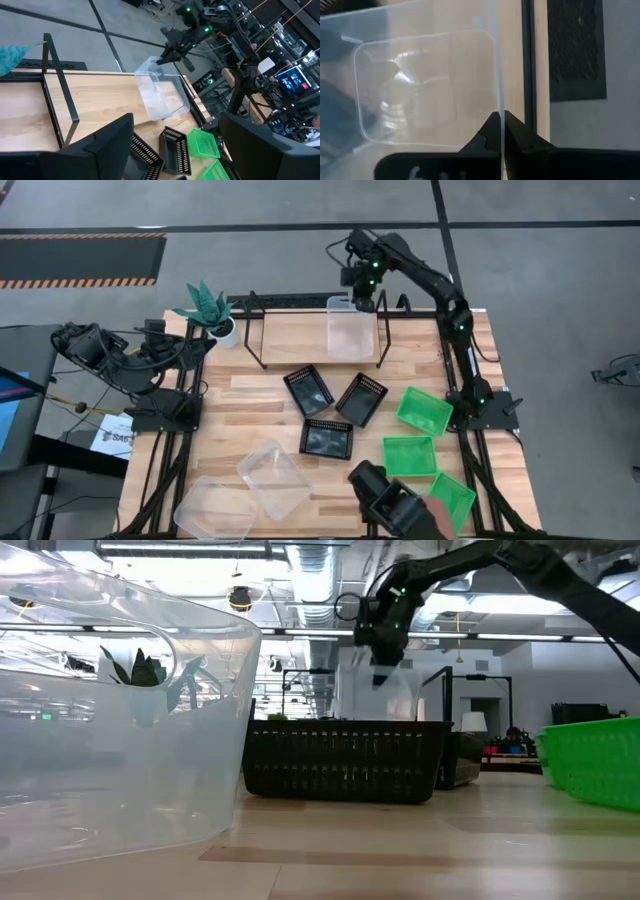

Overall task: Stack baskets on shelf by color
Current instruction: Put the top transparent bin on the shelf, then stack the right transparent bin on top of the transparent bin on the shelf

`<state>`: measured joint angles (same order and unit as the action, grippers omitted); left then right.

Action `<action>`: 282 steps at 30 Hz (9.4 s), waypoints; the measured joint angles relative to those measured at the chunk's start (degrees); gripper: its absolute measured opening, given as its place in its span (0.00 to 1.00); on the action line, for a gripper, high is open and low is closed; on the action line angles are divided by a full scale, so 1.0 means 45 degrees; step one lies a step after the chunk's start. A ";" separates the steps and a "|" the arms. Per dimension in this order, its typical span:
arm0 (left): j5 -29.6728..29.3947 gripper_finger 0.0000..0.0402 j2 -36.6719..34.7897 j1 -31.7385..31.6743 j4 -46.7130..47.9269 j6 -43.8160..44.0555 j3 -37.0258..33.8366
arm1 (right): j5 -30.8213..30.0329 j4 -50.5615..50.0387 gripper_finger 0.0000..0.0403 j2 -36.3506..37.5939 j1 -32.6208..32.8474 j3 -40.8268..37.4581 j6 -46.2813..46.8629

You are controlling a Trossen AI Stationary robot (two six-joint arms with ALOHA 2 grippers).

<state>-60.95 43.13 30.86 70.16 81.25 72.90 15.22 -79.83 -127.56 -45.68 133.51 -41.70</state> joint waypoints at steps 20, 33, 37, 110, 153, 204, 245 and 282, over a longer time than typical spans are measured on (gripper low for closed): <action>0.0019 0.71 0.0000 0.0003 0.0546 0.0059 -0.0006 | -0.1568 0.0115 0.13 -0.0473 -0.0135 0.0005 -0.0839; 0.0159 0.71 0.0000 0.0002 0.0544 0.0045 -0.0010 | -0.1718 0.0263 0.31 -0.0473 -0.0091 0.0005 0.0253; 0.0165 0.71 0.0000 0.0003 0.0546 0.0012 -0.0010 | -0.1715 0.0198 0.35 -0.0050 0.0041 0.0307 0.1098; 0.6149 0.71 0.1467 0.0003 0.1114 -0.2291 -0.0010 | -0.2488 0.6777 0.36 -0.3166 1.5824 0.0257 1.0498; 0.6436 0.71 0.1462 0.0003 0.1110 -0.2538 -0.0010 | -0.1882 0.4254 0.03 -0.3505 1.5993 0.0189 1.2078; 0.6373 0.71 0.1467 0.0003 0.1129 -0.3350 -0.0010 | -0.2064 -0.1083 0.29 -0.0662 1.7769 -0.1331 0.4136; 0.6510 0.71 0.1462 -0.0001 0.1100 -0.2817 -0.0010 | -0.4759 0.1370 0.56 -0.0283 1.8882 -0.2956 3.8068; 0.6703 0.71 0.1466 0.0000 0.1105 -0.3157 -0.0010 | -0.3938 0.1631 0.56 -0.0725 1.8480 -0.3099 3.8501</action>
<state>-30.79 49.73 30.86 75.13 67.04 72.86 -2.50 -72.49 -130.82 37.48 119.57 131.55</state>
